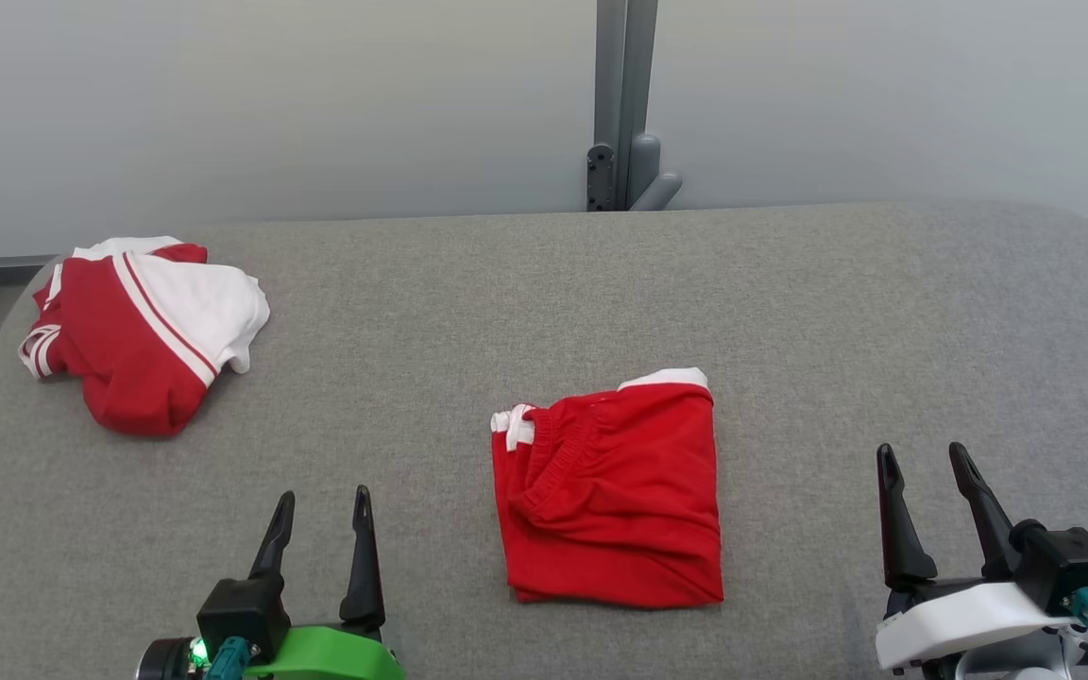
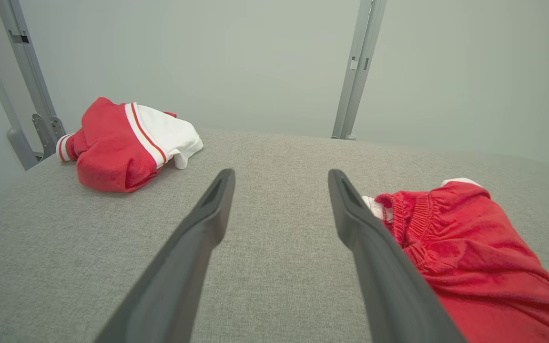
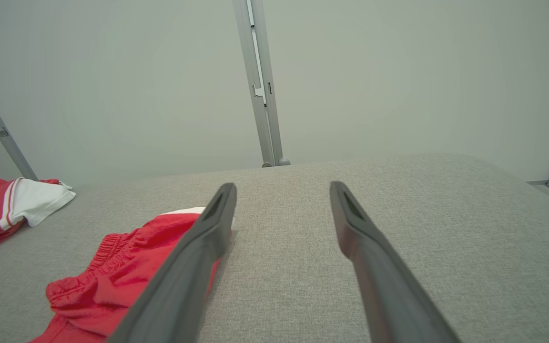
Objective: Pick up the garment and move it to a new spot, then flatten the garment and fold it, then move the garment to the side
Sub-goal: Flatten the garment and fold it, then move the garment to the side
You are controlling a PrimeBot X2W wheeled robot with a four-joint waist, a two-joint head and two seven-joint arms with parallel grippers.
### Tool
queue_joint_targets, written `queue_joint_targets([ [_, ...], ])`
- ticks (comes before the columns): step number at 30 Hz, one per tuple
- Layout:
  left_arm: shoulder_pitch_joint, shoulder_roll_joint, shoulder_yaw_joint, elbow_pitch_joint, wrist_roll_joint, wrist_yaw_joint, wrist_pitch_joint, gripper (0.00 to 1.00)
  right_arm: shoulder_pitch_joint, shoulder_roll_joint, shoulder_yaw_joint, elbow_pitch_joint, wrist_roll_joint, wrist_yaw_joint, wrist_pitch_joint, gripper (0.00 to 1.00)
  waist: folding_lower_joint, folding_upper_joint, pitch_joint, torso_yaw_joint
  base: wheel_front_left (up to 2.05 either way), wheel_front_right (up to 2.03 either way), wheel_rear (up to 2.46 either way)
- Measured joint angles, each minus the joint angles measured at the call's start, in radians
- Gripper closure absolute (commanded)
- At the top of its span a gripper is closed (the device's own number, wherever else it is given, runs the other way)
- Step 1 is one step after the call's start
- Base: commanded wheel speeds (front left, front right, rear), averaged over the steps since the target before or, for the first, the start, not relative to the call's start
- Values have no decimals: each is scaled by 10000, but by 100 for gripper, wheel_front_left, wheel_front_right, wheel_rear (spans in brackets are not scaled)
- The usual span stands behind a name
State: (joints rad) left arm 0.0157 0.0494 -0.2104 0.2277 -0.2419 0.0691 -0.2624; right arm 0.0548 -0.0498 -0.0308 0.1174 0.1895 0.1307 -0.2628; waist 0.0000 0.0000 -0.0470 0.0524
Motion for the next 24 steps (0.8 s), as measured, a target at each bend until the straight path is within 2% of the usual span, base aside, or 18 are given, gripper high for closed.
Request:
queue_joint_targets([
  [24, 1, 0, 92, 115, 86, -119, 0, 0, 2, 0, 128, 174, 144, 0, 0, 0, 0, 0, 11, 97, 0, 0, 0],
])
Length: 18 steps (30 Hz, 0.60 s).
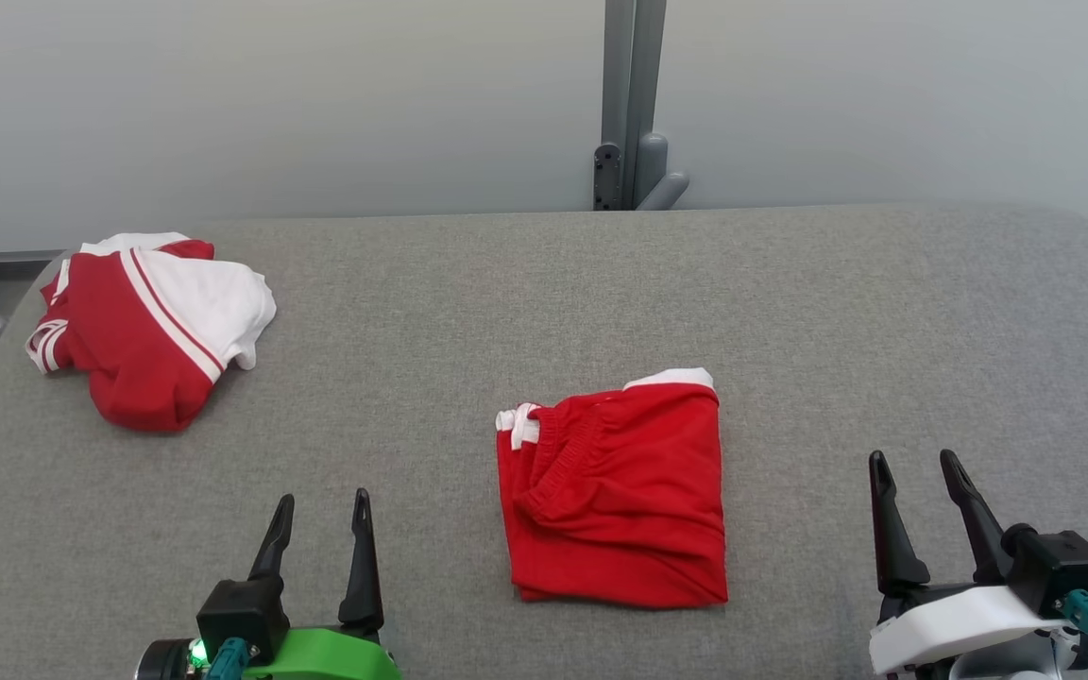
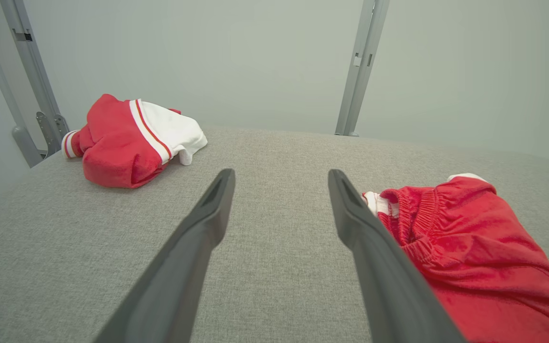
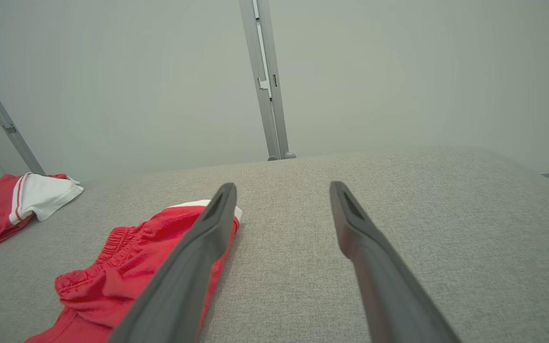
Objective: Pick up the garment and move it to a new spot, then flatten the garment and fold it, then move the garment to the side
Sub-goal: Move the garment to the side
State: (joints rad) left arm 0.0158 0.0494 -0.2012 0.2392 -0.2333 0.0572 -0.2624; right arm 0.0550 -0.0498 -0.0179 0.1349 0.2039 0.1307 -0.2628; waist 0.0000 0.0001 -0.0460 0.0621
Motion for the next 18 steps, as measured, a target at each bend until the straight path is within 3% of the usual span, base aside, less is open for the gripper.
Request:
queue_joint_targets([
  [9, -7, 0, -54, 46, 42, -33, 0, 0, -298, -2, 330, 639, 305, 0, 313, 0, 0, 0, 31, 111, 0, 0, 0],
  [18, -54, 0, -94, 98, 67, -58, 0, 0, -1394, -4, 763, 1275, 1206, 0, 2303, 0, 0, 0, 142, 397, 0, 0, 0],
])
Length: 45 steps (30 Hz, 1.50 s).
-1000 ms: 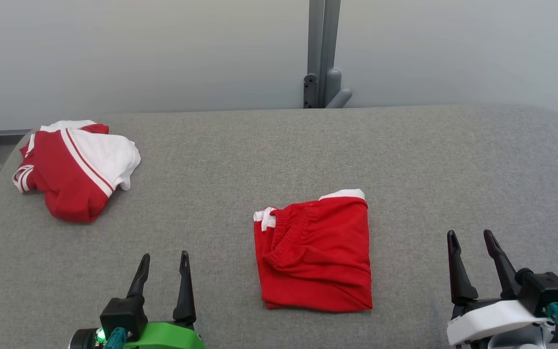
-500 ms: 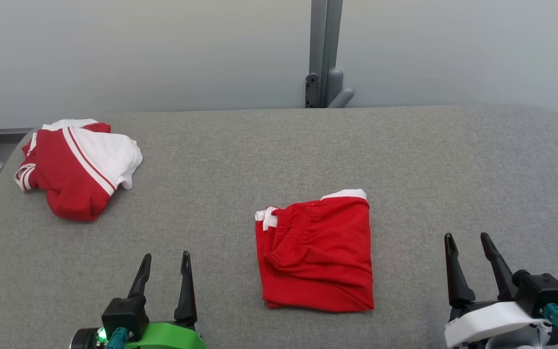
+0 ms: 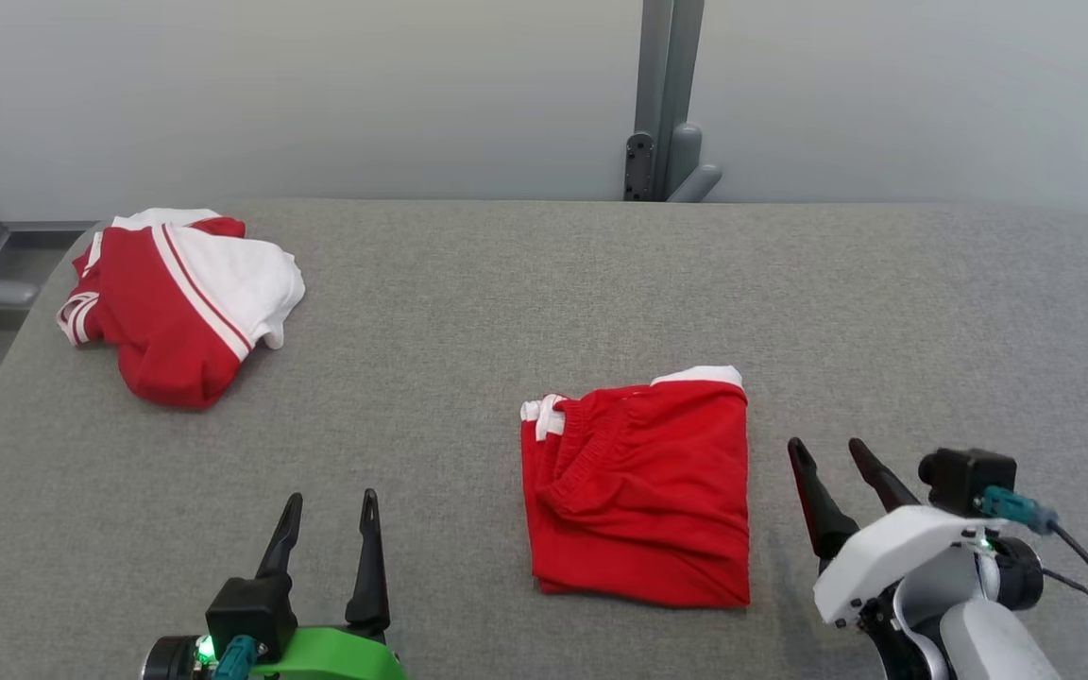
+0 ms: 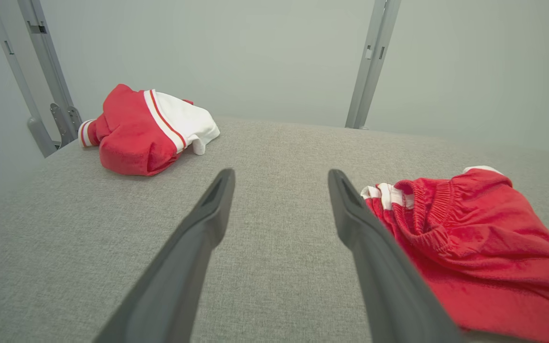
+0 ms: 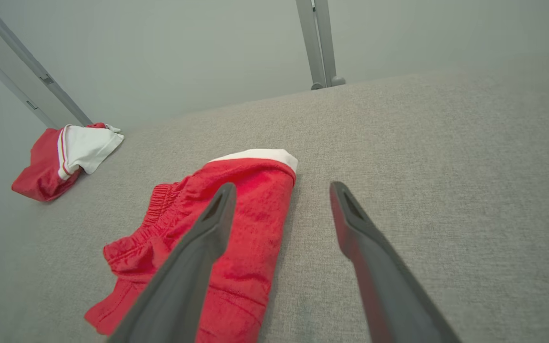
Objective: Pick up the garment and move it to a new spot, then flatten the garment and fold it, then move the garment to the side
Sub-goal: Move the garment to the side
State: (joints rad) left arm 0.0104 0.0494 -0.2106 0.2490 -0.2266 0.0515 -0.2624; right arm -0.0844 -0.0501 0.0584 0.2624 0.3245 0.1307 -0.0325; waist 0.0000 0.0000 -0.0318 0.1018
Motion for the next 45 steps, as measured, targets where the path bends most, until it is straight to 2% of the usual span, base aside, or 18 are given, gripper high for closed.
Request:
queue_joint_targets([
  [3, -52, 0, -44, 40, 0, -27, 0, 0, -593, -370, 343, 523, 675, 0, 1231, 0, 0, 0, 67, 202, 0, 0, 0],
  [9, -122, 0, -81, 40, 2, -40, 0, 0, -1199, -690, 594, 1492, 1615, 0, 2401, 0, 0, 0, 164, 516, 0, 0, 0],
  [19, -227, 0, -159, 15, 0, -29, 0, 0, -2112, -982, 654, 3657, 3032, 0, 3018, 0, 0, 0, 430, 1310, 0, 0, 0],
  [27, -380, 2, -136, 4, 2, -35, 0, 0, -3022, -1049, 1041, 4874, 3799, 0, 3256, 0, 0, 0, 776, 1689, 0, 0, 0],
  [28, -388, 2, -146, -2, 2, -35, 0, 0, -3110, -1068, 1129, 4961, 3871, 0, 3242, 19, 0, 0, 809, 1719, 0, 0, 0],
  [29, -405, 2, -150, -6, 2, -35, 0, 0, -3175, -1101, 1214, 5026, 3929, 2, 3219, 52, 0, 0, 836, 1743, 0, 0, 0],
  [30, -416, 2, -150, -19, 2, -31, 0, 0, -3233, -1131, 1300, 5079, 3988, 0, 3198, 61, 0, 0, 863, 1757, 0, 0, 0],
  [31, -419, 2, -150, -31, 2, -29, 0, 0, -3286, -1168, 1406, 5127, 4044, 0, 3133, 77, 0, 0, 886, 1763, 0, 0, 0],
  [32, -419, 2, -142, -38, 2, -25, 0, 0, -3334, -1202, 1509, 5168, 4080, 0, 3095, 99, 0, 0, 901, 1757, 0, 0, 0],
  [38, -419, 2, -94, -119, 2, 13, 0, 0, -3558, -1444, 2107, 5281, 4228, 12, 2750, 100, 0, 0, 928, 1518, 0, 0, 0],
  [45, -527, 2, -387, -307, -27, 13, 0, 0, -3967, -2487, 2725, 5091, 4236, 10, 2472, 100, 0, 0, 1083, 769, 0, 0, 0],
])
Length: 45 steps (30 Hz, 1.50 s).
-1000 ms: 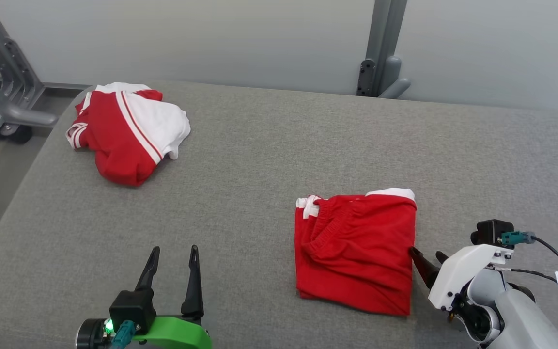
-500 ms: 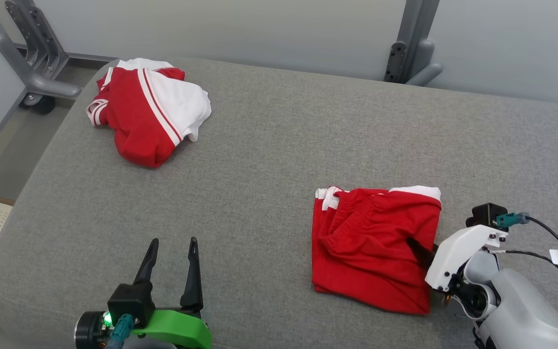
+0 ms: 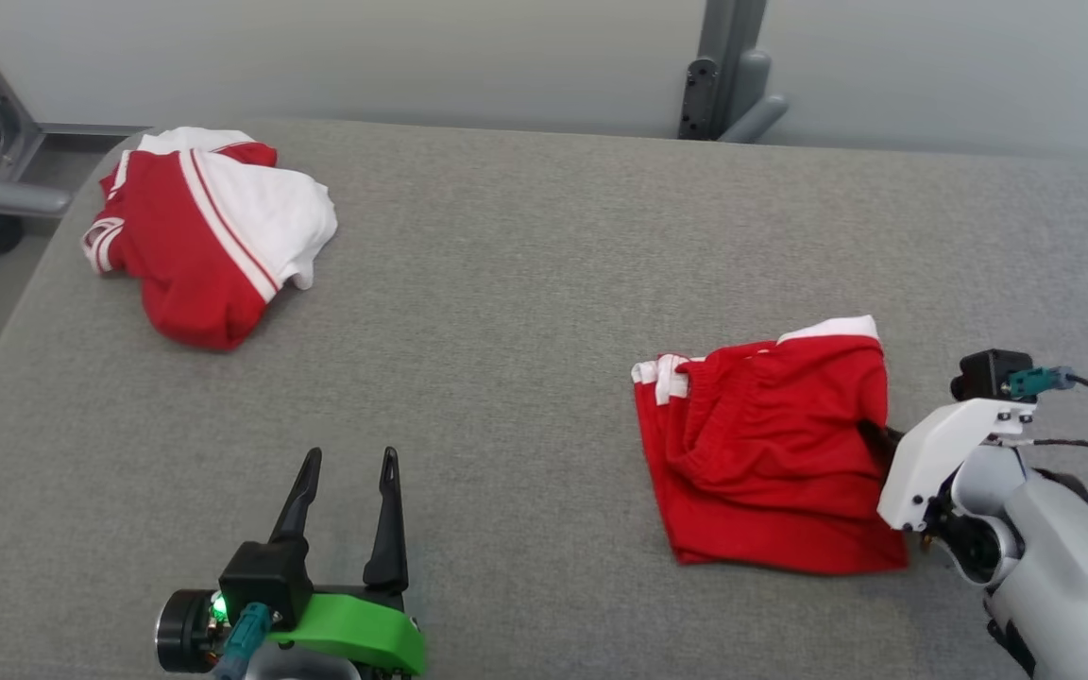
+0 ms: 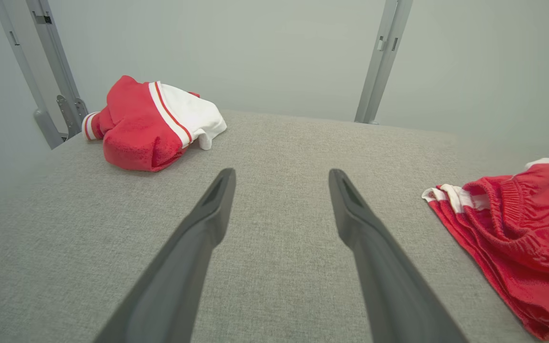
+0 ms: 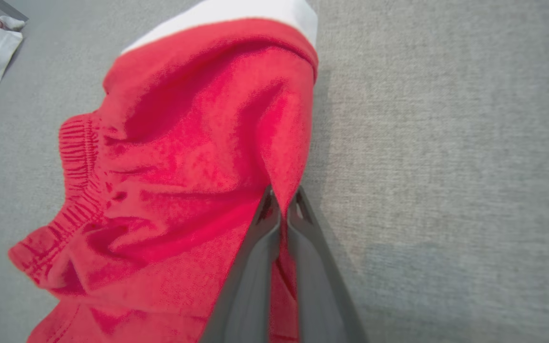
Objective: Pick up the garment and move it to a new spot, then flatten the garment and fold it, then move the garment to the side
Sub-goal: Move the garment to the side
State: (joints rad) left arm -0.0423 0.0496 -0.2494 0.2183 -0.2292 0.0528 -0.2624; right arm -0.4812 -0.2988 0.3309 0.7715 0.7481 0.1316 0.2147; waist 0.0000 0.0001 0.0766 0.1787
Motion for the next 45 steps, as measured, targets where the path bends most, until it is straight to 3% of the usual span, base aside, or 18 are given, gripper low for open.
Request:
queue_joint_targets([
  [11, -523, 46, -81, -88, 299, -73, 0, 0, -900, -959, 324, -40, -445, 0, -861, 100, 0, 0, 503, -1833, 0, 0, 0],
  [26, -1084, 399, -314, 8, 644, -263, 2, 0, -2587, -341, 1183, 744, -863, 0, -1900, 100, 0, 0, 1349, -4444, 0, 0, 0],
  [32, -1174, 548, -401, -92, 702, -272, 96, 0, -3406, -274, 1400, 1373, -1112, 0, -2464, 100, 0, 0, 1784, -4588, 0, 0, 0],
  [45, -1230, 882, -424, -911, 805, -178, 387, 0, -5004, -798, 1243, 2999, -1659, 0, -3436, 100, 0, 1, 2339, -4018, 0, 0, 0],
])
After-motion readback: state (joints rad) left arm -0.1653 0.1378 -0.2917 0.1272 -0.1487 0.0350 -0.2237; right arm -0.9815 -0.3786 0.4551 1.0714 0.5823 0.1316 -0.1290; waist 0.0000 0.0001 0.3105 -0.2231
